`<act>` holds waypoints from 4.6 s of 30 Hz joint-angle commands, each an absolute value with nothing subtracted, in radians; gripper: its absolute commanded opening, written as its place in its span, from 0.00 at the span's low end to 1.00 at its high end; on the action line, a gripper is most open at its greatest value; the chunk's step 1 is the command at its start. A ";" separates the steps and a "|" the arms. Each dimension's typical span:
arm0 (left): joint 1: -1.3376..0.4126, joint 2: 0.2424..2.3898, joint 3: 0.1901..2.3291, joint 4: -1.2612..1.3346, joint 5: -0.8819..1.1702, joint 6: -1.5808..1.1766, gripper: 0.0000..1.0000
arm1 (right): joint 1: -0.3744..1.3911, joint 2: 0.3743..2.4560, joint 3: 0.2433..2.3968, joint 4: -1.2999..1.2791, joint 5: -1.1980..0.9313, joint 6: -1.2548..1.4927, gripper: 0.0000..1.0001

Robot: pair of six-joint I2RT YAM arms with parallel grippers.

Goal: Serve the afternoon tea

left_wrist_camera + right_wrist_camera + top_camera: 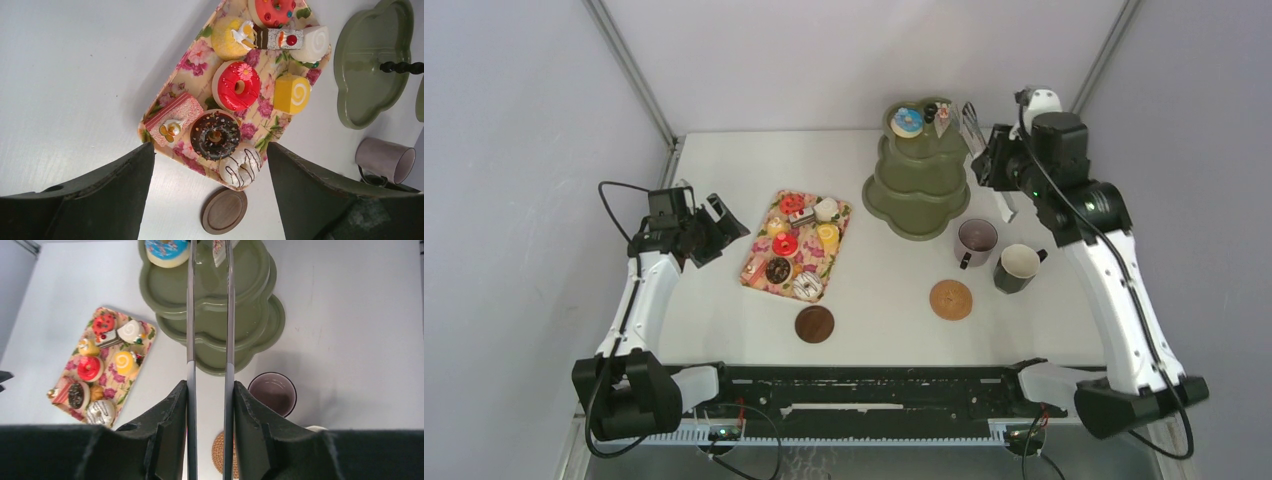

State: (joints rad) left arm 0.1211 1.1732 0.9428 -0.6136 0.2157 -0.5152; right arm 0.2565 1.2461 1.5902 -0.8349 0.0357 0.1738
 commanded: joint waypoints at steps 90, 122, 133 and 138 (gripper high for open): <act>0.127 1.120 0.986 -0.619 0.210 -0.487 0.87 | 0.999 1.592 1.436 -0.618 0.272 0.491 0.00; -0.100 1.077 1.086 -0.644 -0.001 -0.376 0.87 | 0.431 0.999 1.385 -0.789 0.097 0.299 0.00; -0.200 1.042 1.080 -0.586 -0.010 -0.327 0.88 | 0.426 1.071 1.388 -0.750 0.080 0.288 0.00; -0.201 1.039 1.072 -0.589 -0.016 -0.324 0.88 | 0.417 1.090 1.388 -0.733 0.082 0.289 0.00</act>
State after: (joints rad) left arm -0.1974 1.0645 1.0344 -0.6266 0.0017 -0.3557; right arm 0.4271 1.0908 1.3556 -0.8299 0.0856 0.3069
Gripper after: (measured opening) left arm 0.879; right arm 0.262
